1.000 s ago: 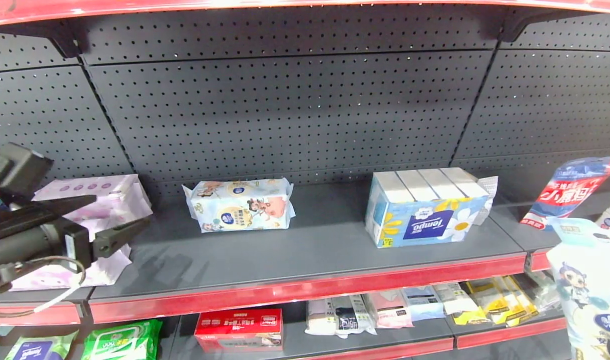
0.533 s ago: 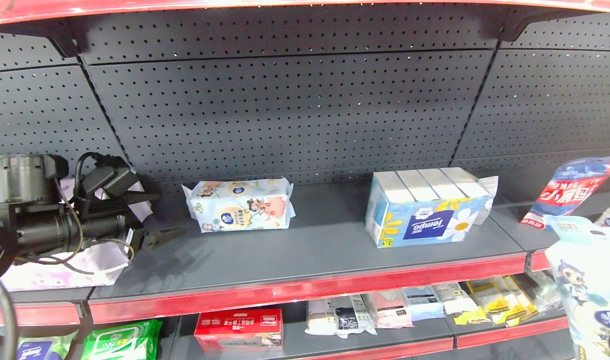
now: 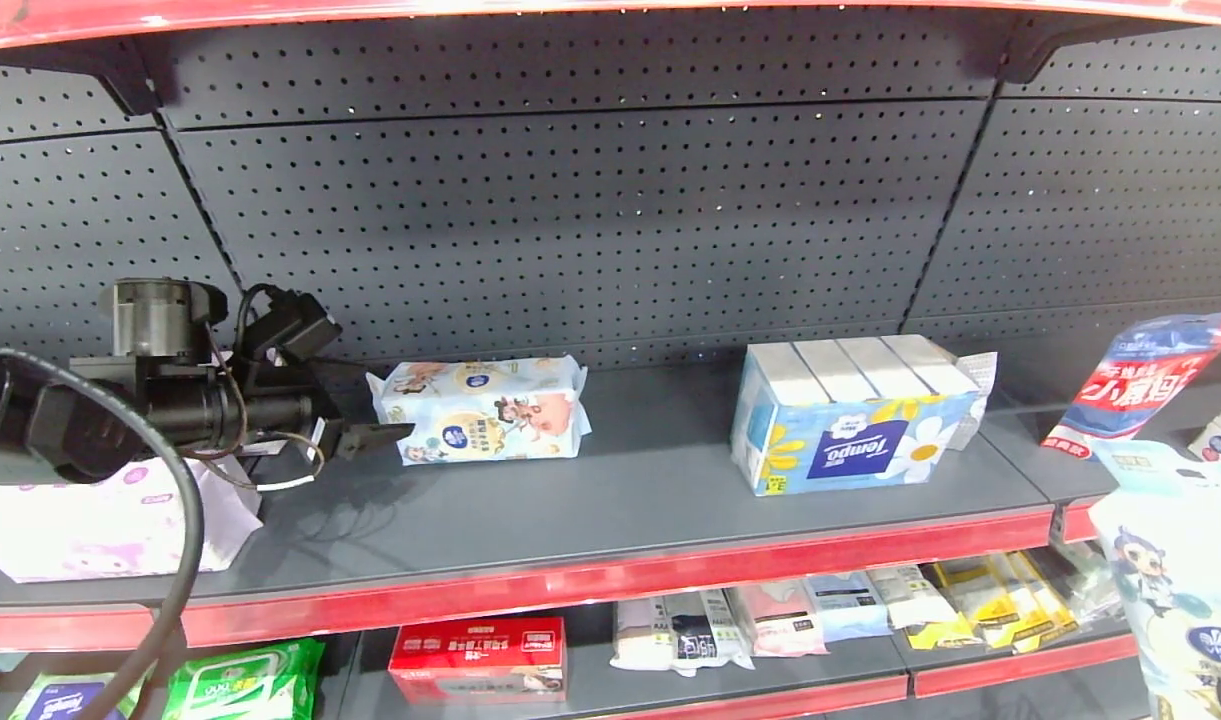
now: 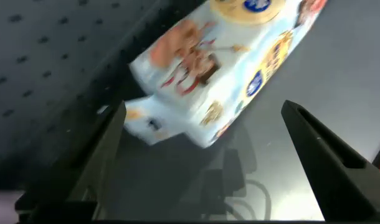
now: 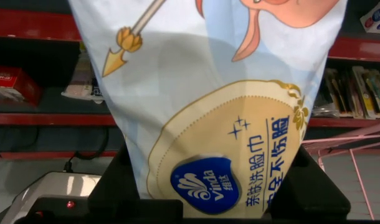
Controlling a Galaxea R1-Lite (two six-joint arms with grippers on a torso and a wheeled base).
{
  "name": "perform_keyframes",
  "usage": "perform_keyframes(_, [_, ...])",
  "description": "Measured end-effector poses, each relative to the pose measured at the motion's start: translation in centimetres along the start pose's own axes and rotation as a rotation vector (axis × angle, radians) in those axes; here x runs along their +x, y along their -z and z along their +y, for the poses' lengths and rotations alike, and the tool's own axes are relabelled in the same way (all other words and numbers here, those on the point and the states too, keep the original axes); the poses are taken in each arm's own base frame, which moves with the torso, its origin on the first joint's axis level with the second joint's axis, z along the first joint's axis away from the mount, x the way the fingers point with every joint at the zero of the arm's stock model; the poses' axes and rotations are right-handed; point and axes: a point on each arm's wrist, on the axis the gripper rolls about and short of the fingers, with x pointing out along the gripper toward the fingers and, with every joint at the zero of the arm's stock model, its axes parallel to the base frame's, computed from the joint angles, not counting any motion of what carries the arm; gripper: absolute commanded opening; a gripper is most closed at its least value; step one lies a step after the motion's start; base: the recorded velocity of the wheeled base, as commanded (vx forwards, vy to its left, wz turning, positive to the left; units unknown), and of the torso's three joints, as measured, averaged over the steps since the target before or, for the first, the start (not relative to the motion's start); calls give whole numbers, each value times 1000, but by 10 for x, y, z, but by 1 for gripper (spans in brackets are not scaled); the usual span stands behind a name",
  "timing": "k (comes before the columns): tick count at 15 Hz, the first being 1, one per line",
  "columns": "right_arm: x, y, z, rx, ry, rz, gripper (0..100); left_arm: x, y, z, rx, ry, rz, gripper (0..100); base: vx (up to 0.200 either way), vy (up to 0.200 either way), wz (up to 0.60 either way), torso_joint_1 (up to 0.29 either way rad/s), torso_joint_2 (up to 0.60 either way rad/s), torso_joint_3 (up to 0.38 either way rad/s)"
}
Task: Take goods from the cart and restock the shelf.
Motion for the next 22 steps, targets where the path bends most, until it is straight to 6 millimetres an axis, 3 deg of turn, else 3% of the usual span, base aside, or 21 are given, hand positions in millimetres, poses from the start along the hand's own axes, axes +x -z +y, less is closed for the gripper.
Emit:
perform_keyframes(6, [0, 0, 0, -2, 2, 4, 0, 25, -5, 17, 59, 36, -15, 100, 0, 0, 0, 0, 0, 0])
perform_keyframes(22, [4, 0, 0, -8, 29, 38, 0, 57, 2, 46, 95, 161, -12, 100, 0, 0, 0, 0, 0, 0])
